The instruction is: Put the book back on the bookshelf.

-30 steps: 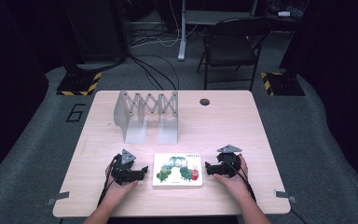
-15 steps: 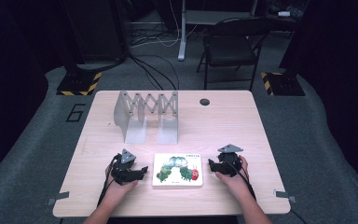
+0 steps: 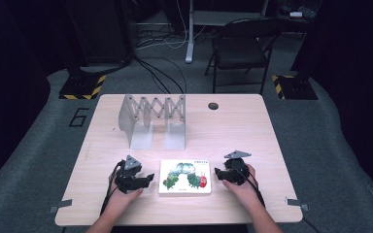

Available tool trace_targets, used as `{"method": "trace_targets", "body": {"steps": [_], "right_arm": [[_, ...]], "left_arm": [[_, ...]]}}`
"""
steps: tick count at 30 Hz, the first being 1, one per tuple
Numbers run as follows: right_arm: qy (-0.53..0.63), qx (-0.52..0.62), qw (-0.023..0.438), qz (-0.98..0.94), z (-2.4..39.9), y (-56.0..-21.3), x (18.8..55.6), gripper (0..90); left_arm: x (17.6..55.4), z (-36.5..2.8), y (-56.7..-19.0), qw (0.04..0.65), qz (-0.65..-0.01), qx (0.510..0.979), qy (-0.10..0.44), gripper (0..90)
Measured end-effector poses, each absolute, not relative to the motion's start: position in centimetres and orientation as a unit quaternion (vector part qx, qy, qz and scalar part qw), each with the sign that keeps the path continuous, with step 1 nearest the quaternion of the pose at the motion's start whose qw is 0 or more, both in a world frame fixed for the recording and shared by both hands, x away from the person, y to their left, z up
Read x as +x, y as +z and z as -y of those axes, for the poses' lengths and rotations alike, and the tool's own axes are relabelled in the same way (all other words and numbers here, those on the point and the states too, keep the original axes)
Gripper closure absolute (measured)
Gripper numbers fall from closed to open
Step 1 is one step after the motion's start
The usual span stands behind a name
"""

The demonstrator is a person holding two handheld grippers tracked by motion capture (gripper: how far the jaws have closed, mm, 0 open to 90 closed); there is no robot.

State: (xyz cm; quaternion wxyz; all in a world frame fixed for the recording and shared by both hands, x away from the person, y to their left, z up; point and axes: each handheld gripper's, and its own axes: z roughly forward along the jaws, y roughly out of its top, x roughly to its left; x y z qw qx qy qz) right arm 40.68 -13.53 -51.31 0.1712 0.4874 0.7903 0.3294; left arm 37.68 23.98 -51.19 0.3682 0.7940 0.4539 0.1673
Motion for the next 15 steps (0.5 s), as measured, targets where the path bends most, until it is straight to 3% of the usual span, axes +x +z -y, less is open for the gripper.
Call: {"method": "trace_targets", "body": {"steps": [15], "right_arm": [[0.343, 0.470, 0.163, -0.797, 12.95, -50.22, 40.05, 42.9]], "left_arm": [[36.86, -23.43, -50.54, 0.370, -0.419, 0.808, 0.185, 36.6]]}}
